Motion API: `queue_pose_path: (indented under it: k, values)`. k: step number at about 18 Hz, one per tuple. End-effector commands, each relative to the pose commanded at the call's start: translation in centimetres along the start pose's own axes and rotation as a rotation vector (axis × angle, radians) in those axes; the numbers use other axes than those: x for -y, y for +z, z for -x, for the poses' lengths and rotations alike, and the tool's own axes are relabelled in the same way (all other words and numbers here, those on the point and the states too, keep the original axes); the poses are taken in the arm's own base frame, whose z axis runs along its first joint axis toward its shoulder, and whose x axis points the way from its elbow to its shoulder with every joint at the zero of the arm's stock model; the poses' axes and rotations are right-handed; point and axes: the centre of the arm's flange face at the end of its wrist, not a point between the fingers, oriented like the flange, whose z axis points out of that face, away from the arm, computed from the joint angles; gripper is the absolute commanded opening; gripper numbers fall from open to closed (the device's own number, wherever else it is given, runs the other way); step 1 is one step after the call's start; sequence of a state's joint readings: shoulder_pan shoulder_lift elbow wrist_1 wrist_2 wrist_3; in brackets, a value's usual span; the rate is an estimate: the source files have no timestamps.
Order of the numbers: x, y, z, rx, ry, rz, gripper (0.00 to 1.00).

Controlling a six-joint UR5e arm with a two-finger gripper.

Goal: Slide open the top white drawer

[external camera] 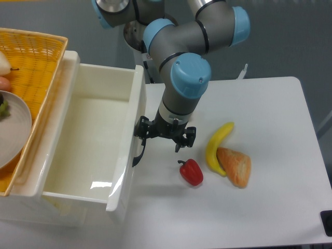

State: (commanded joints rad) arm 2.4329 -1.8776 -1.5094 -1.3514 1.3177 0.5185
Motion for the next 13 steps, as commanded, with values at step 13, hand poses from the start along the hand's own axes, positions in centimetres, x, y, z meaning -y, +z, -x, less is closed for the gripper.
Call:
queue_pose_path:
  k: [13]
  values:
    - [0.06,-0.20,0.20,-0.024,-0.007,-0.018,1.00]
